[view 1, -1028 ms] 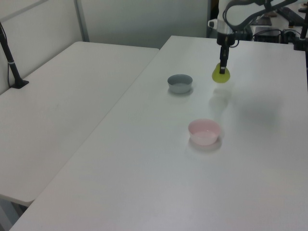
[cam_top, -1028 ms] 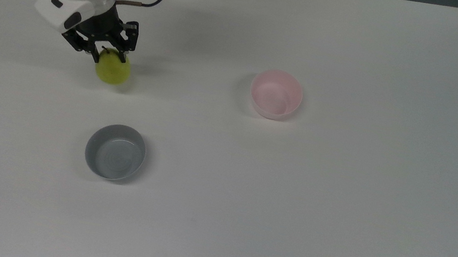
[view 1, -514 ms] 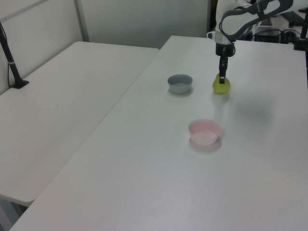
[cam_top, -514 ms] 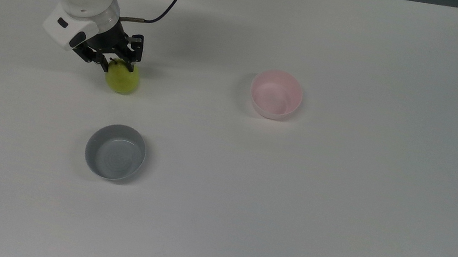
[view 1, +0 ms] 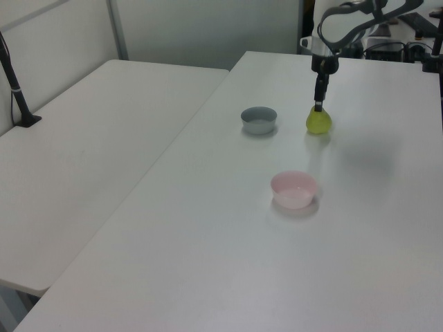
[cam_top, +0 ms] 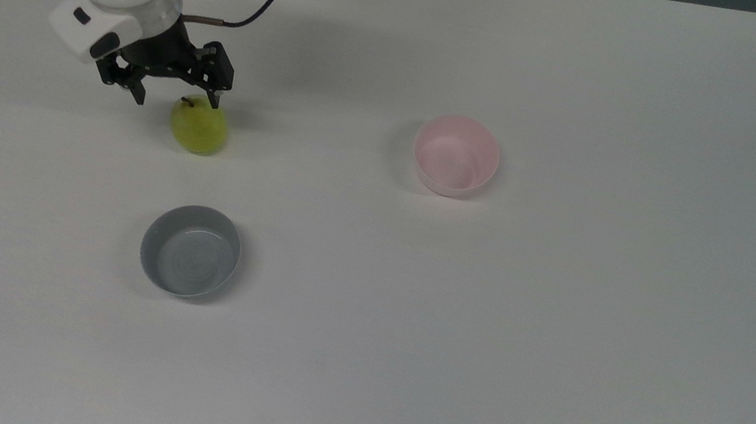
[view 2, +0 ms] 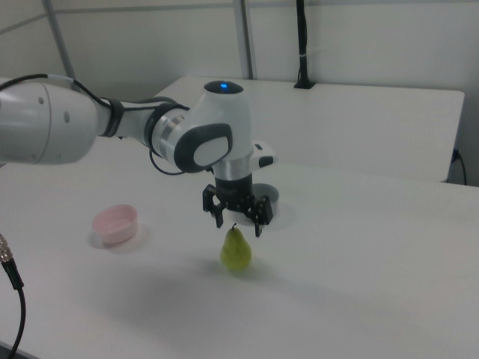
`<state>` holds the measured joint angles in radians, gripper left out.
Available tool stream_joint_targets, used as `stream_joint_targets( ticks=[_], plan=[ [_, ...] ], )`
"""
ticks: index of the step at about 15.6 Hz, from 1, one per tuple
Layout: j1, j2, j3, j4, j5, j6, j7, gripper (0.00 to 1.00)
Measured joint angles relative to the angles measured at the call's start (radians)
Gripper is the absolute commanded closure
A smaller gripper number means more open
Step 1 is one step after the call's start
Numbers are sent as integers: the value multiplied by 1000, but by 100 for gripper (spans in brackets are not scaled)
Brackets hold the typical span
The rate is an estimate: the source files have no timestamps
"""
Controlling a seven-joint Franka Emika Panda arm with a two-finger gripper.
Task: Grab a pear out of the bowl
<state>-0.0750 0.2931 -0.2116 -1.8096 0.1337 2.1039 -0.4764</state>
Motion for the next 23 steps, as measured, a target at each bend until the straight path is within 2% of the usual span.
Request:
stream_joint_targets(
  ticks=[3, 5, 9, 15, 18, 23],
  plan=[
    [3, -50, 2, 31, -59, -62, 57, 0],
    [8, -99, 4, 77, -95, -152, 150, 0],
    [21, -204, 20, 109, -98, -258, 271, 0],
    [103, -308, 31, 163, -99, -445, 461, 0],
    [113, -321, 32, 179, -99, -453, 459, 0],
    [114, -321, 34, 181, -100, -441, 347, 0]
  ],
)
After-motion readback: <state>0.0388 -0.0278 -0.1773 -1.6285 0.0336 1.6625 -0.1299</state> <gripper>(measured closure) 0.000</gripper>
